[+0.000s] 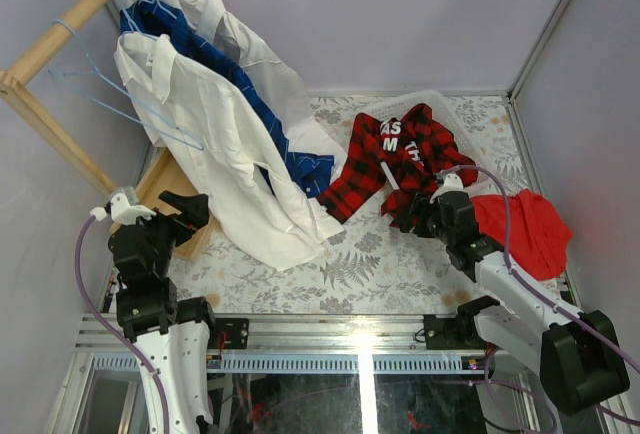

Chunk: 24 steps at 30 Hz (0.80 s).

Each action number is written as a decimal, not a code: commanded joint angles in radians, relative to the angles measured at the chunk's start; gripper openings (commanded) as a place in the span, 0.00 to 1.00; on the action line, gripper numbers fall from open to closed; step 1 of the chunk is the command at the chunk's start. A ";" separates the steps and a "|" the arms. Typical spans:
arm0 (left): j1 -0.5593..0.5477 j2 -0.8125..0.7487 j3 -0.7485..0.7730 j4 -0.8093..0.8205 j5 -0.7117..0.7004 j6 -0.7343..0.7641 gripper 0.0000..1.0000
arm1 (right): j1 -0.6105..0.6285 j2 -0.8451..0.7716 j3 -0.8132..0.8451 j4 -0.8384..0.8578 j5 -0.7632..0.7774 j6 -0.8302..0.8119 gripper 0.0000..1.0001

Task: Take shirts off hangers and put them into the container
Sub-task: Adjust the shirt in the bin.

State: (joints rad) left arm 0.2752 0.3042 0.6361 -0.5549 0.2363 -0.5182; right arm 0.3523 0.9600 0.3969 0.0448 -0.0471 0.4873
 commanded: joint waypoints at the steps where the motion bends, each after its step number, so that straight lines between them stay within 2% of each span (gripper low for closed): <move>1: -0.003 -0.005 -0.012 0.057 0.017 -0.001 1.00 | 0.003 -0.006 -0.035 0.232 -0.039 -0.034 0.65; 3: -0.003 -0.005 -0.012 0.058 0.020 0.000 1.00 | 0.002 -0.007 -0.031 0.198 0.010 -0.031 0.56; 7: -0.002 -0.007 -0.009 0.053 0.008 0.000 1.00 | 0.003 -0.022 0.011 0.105 -0.048 -0.016 0.16; 8: -0.002 -0.011 -0.007 0.051 0.001 -0.001 1.00 | 0.003 -0.030 0.037 0.053 -0.076 -0.009 0.13; 10: -0.003 -0.024 -0.009 0.051 -0.008 -0.004 1.00 | 0.003 -0.064 0.097 -0.030 -0.127 0.009 0.11; 12: -0.003 -0.031 -0.010 0.053 -0.009 -0.005 1.00 | 0.003 -0.107 0.152 -0.046 -0.109 0.022 0.12; 16: -0.003 -0.027 -0.012 0.053 -0.008 -0.005 1.00 | 0.003 -0.104 0.230 0.046 0.110 -0.049 0.07; 18: -0.002 -0.029 -0.011 0.054 -0.006 -0.005 1.00 | 0.003 -0.011 0.294 0.044 0.245 -0.103 0.01; 20: -0.003 -0.028 -0.011 0.053 -0.006 -0.005 1.00 | 0.003 0.150 0.375 0.012 0.323 -0.174 0.00; 24: -0.003 -0.030 -0.011 0.053 -0.007 -0.005 1.00 | 0.003 0.440 0.505 -0.180 0.308 -0.224 0.00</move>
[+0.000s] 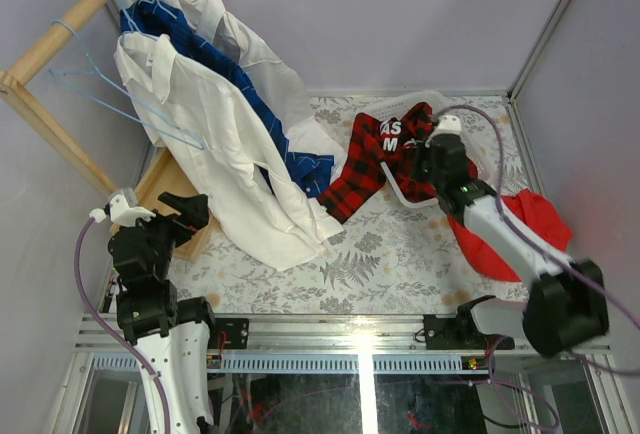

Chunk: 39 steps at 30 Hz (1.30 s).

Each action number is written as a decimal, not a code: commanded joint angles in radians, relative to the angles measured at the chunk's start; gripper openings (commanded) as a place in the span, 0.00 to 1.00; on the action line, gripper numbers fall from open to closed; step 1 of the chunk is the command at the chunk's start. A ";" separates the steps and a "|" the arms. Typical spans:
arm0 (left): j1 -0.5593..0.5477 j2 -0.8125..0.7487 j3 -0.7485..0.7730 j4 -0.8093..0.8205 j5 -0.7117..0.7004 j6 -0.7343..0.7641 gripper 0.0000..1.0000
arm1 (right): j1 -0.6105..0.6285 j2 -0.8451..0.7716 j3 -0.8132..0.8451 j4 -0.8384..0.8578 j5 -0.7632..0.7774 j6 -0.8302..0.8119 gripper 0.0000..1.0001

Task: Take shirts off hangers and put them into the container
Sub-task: Adjust the shirt in the bin.

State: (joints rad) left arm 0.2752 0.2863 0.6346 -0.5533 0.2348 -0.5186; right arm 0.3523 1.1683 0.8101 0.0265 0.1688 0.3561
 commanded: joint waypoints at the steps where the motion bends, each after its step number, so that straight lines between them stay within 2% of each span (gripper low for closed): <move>1: -0.003 -0.012 -0.009 0.052 -0.007 -0.004 1.00 | 0.004 0.275 0.099 -0.190 0.104 -0.082 0.00; 4: -0.003 -0.011 -0.009 0.052 -0.008 -0.005 1.00 | 0.003 0.283 0.078 -0.169 0.113 -0.084 0.02; 6: -0.003 -0.008 -0.009 0.052 -0.005 -0.003 1.00 | 0.004 0.239 0.122 -0.199 0.110 -0.106 0.10; 7: -0.003 -0.007 -0.008 0.052 -0.005 -0.003 1.00 | 0.003 0.212 0.149 -0.210 0.100 -0.119 0.20; 9: -0.003 -0.007 -0.009 0.052 -0.006 -0.003 1.00 | 0.003 0.156 0.218 -0.235 0.062 -0.144 0.48; 11: -0.003 -0.009 -0.008 0.052 -0.010 -0.004 1.00 | 0.003 0.125 0.281 -0.267 0.010 -0.162 0.66; 13: -0.002 -0.009 -0.009 0.052 -0.009 -0.005 1.00 | 0.002 0.131 0.341 -0.327 -0.032 -0.165 0.77; 15: -0.003 -0.009 -0.009 0.052 -0.010 -0.004 1.00 | 0.003 0.159 0.393 -0.408 -0.053 -0.158 0.83; 17: -0.003 -0.007 -0.009 0.053 -0.007 -0.003 1.00 | 0.004 0.161 0.376 -0.410 -0.090 -0.141 0.88; 20: -0.003 -0.003 -0.009 0.053 -0.005 -0.003 1.00 | 0.005 0.134 0.318 -0.354 -0.134 -0.100 0.89; 25: -0.004 -0.001 -0.008 0.052 -0.008 -0.002 1.00 | 0.039 0.121 0.238 -0.204 -0.430 -0.080 0.85; 31: -0.003 -0.003 -0.009 0.050 0.001 -0.004 1.00 | 0.141 0.240 0.194 -0.100 -0.420 -0.136 0.79; 35: -0.005 -0.003 -0.009 0.049 -0.010 -0.006 1.00 | 0.237 0.356 0.240 -0.064 -0.355 -0.187 0.79; 39: -0.003 -0.010 -0.010 0.051 -0.007 -0.006 1.00 | 0.269 0.468 0.292 -0.059 -0.313 -0.182 0.79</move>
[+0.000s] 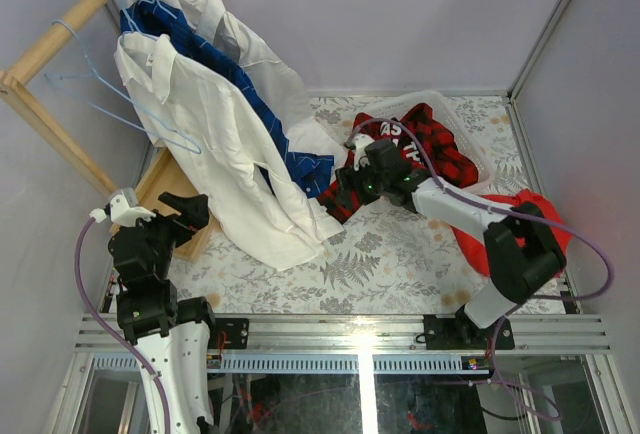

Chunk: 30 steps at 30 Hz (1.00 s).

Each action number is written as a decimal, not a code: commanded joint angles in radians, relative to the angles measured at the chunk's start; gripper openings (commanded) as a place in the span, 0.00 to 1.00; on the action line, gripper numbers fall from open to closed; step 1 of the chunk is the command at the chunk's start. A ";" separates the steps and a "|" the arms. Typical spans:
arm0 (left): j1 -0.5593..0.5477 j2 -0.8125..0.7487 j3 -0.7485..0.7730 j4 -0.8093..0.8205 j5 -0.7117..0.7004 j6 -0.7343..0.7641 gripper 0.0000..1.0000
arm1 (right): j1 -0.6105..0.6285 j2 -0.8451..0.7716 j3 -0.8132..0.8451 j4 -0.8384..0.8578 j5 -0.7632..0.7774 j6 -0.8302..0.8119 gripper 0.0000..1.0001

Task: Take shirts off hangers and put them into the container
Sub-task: Adjust the shirt in the bin.

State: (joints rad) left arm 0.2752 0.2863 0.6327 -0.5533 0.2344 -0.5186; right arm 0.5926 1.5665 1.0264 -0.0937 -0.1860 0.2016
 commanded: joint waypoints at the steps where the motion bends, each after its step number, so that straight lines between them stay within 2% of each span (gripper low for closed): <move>1: -0.002 -0.012 -0.010 0.053 -0.006 -0.006 1.00 | 0.029 0.088 0.081 0.065 0.042 -0.022 0.80; 4: -0.002 -0.010 -0.010 0.055 -0.006 -0.005 1.00 | 0.036 0.175 0.118 0.026 0.061 -0.026 0.84; 8: -0.003 -0.004 -0.009 0.055 -0.001 -0.003 1.00 | 0.039 0.260 0.144 -0.003 0.187 -0.022 0.88; 11: -0.003 -0.006 -0.008 0.055 -0.003 -0.004 1.00 | 0.041 0.345 0.182 -0.034 0.202 -0.057 0.86; 12: -0.003 -0.006 -0.008 0.055 -0.004 -0.004 1.00 | 0.043 0.365 0.194 -0.053 0.197 -0.068 0.82; 13: -0.003 -0.006 -0.009 0.055 -0.003 -0.004 1.00 | 0.045 0.378 0.201 -0.065 0.200 -0.073 0.73; 17: -0.002 -0.005 -0.009 0.055 -0.005 -0.005 1.00 | 0.052 0.339 0.203 -0.104 0.257 -0.053 0.24; 21: -0.002 -0.004 -0.010 0.056 -0.006 -0.006 1.00 | 0.052 0.129 0.188 -0.110 0.289 -0.040 0.10; 24: -0.001 -0.005 -0.010 0.056 -0.006 -0.005 1.00 | 0.052 -0.078 0.145 -0.023 0.375 -0.055 0.07; 25: -0.001 -0.006 -0.010 0.056 -0.005 -0.006 1.00 | 0.052 -0.133 0.133 0.004 0.405 -0.067 0.07; 26: -0.001 -0.007 -0.010 0.056 -0.004 -0.006 1.00 | 0.052 -0.177 0.121 0.031 0.417 -0.088 0.14; 28: -0.002 -0.008 -0.010 0.056 -0.005 -0.006 1.00 | 0.051 -0.221 0.087 0.083 0.409 -0.112 0.61; 29: -0.001 -0.009 -0.011 0.056 -0.006 -0.006 1.00 | 0.052 -0.207 0.086 0.088 0.381 -0.116 0.74; 30: -0.001 -0.010 -0.011 0.056 -0.006 -0.006 1.00 | 0.052 -0.179 0.096 0.068 0.343 -0.121 0.79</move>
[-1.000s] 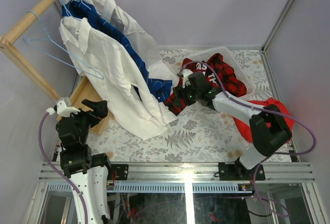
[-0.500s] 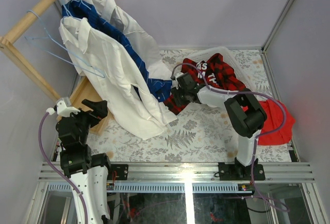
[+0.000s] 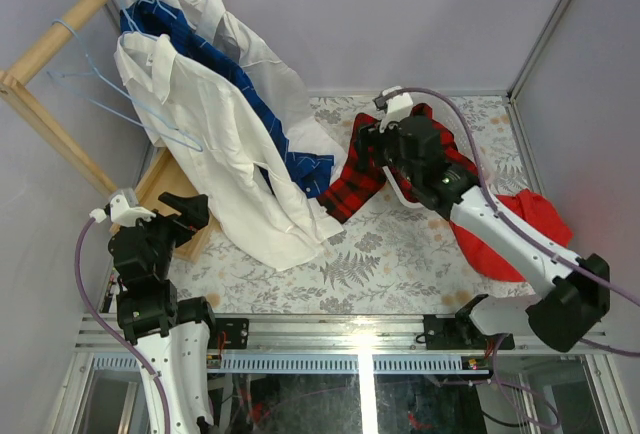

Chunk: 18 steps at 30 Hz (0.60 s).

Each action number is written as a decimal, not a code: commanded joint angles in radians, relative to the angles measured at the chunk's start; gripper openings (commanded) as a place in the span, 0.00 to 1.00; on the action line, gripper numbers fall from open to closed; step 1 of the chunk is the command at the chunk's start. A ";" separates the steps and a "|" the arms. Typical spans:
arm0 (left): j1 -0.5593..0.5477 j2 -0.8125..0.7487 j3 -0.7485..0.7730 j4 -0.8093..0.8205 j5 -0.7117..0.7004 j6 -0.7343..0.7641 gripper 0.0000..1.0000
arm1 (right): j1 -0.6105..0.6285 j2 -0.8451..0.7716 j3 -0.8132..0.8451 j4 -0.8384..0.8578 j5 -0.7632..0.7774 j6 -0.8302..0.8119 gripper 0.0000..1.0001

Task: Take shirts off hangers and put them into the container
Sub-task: Adjust the shirt in the bin.

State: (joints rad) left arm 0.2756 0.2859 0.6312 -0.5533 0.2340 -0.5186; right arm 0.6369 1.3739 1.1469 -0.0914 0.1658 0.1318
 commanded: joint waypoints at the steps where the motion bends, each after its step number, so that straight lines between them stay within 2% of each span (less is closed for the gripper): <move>1: -0.002 -0.010 -0.010 0.056 -0.004 -0.006 1.00 | 0.007 0.056 -0.008 0.041 -0.057 -0.047 0.82; 11: -0.002 -0.013 -0.009 0.055 -0.009 -0.006 1.00 | 0.007 0.473 0.166 -0.090 -0.144 -0.029 0.95; 15: -0.002 -0.015 -0.008 0.055 -0.009 -0.006 1.00 | 0.009 0.573 0.229 -0.136 -0.134 -0.068 1.00; 18: -0.002 -0.016 -0.009 0.056 -0.010 -0.006 1.00 | 0.010 0.619 0.239 -0.146 -0.079 -0.093 0.99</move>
State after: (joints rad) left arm 0.2756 0.2848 0.6308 -0.5533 0.2287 -0.5190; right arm 0.6380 1.9797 1.3125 -0.2268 0.0483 0.0917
